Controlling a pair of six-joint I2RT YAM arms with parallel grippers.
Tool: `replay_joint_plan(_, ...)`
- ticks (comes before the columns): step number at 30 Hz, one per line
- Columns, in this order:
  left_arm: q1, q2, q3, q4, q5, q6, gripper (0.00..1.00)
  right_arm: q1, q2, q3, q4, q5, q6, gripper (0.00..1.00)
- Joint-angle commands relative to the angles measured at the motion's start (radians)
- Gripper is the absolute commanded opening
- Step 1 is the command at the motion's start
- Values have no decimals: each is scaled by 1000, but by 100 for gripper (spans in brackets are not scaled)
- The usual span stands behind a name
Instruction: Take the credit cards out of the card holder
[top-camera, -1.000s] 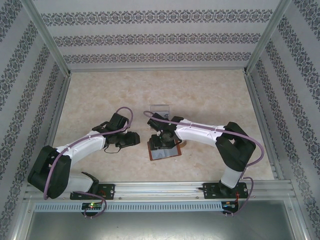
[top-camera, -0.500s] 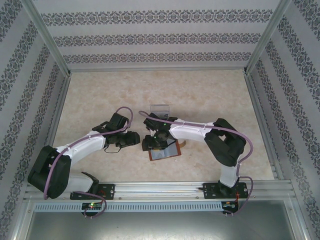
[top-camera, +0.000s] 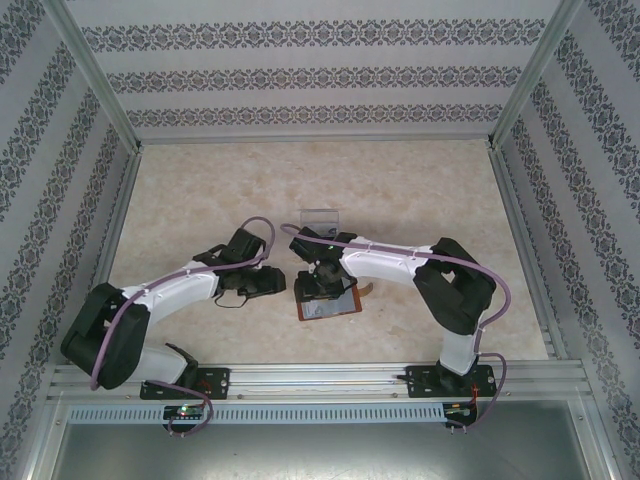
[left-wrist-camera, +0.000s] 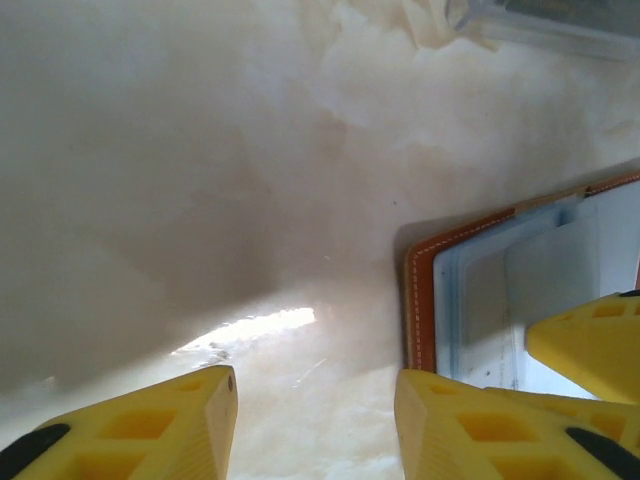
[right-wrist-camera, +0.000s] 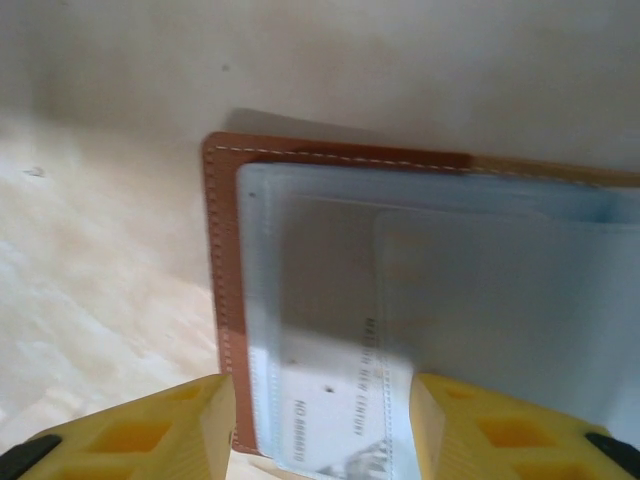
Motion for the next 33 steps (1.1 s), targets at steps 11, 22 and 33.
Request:
replay_joint_plan(11,-143,179,79,150,76,-97,28,14,-20,8,-63,77,-2,36)
replay_joint_plan(22,-159,260,107,59,31,-90,16,15,-26,10,-74,90,-3,35)
replay_joint_plan(33,-159,310,125,-69,-60,-32,15,29,-25,82,-270,291,-28,43)
